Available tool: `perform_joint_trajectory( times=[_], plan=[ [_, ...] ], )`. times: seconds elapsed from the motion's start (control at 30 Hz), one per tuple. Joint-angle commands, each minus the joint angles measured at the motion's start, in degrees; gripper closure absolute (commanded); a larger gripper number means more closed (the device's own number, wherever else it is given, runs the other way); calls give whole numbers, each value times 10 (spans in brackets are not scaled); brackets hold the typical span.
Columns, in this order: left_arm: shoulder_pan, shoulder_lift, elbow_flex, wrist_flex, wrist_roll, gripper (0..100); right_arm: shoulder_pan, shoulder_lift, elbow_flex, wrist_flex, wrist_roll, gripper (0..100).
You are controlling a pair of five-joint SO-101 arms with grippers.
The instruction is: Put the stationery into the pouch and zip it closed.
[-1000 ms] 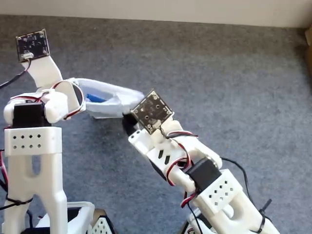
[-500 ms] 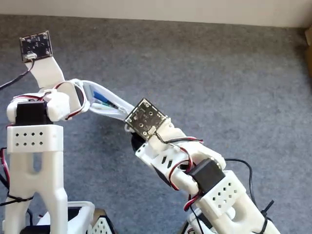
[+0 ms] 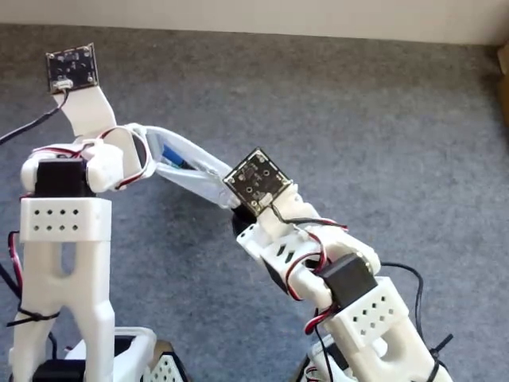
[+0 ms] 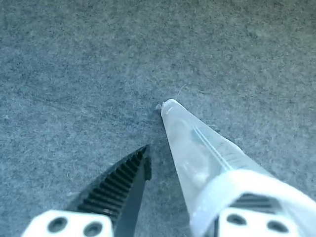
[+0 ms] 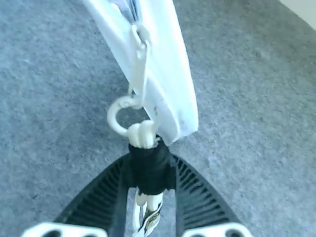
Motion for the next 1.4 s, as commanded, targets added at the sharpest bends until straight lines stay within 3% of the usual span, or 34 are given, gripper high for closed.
perform_joint_trajectory(
  times=[0.0, 0.33, 0.47, 0.9, 1.2, 1.37],
  plan=[
    [39, 20, -44, 33, 3, 719, 27, -37, 33, 20, 6, 993],
    [167, 21, -142, 82, -78, 716, 52, -353, 110, 22, 8, 991],
    [214, 21, -170, 82, -154, 716, 66, -422, 142, 19, 46, 990],
    [364, 21, -211, 82, -270, 716, 68, -474, 211, -27, 55, 990],
    [430, 20, -224, 80, -274, 716, 68, -480, 211, -26, 55, 990],
    [422, 20, -277, 108, -274, 716, 68, -480, 211, -26, 55, 990]
  ],
)
